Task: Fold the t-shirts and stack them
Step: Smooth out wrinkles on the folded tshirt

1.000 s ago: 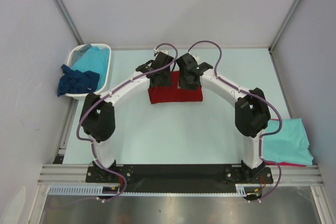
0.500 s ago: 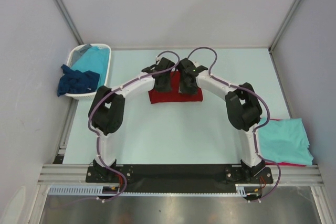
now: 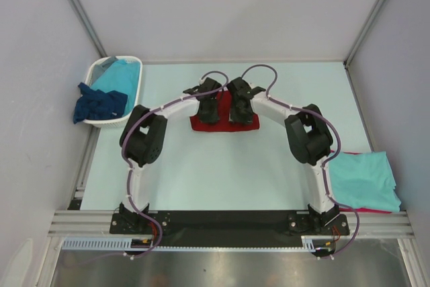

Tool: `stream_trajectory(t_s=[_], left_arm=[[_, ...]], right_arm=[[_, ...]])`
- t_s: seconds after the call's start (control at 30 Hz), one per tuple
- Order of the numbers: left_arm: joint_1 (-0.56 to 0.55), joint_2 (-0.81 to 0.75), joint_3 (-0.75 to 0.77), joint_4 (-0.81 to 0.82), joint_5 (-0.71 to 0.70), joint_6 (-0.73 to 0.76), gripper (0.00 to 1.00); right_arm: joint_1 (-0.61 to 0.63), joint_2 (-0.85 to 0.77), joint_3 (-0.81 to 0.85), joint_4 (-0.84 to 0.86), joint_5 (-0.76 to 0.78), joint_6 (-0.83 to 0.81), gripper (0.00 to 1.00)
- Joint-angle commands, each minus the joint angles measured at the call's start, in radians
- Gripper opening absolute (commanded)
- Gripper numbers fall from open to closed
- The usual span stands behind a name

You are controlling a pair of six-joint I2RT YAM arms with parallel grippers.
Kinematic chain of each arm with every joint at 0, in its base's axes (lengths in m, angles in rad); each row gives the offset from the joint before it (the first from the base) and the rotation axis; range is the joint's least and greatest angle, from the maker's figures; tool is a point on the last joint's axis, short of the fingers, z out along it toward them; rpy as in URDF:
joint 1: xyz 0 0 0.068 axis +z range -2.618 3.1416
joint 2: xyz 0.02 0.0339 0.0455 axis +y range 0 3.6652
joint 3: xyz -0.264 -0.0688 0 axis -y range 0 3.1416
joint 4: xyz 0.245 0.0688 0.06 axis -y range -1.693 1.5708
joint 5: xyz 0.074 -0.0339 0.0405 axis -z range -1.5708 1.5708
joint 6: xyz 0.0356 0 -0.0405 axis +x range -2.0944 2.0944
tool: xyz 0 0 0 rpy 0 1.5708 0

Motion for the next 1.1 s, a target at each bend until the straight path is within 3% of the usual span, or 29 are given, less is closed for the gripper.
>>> stream_trajectory(t_s=[0.0,0.27,0.4,1.07], left_arm=[[0.001,0.046,-0.005,-0.009,0.06,0.004,0.24],[-0.005,-0.161,0.001,-0.03,-0.086,0.023,0.24],[-0.005,-0.253,0.024,-0.041,-0.084,0.033,0.25],[-0.052,-0.192,-0.134,0.012,-0.008,-0.016,0.25]], right_arm=[[-0.01,0.066,-0.039,-0.021,-0.014,-0.003,0.51],[0.007,-0.122,-0.031,-0.013,0.084,-0.009,0.51],[0.015,-0.163,0.016,-0.05,0.092,-0.023,0.52],[0.039,-0.086,-0.071,-0.027,0.069,0.008,0.52]])
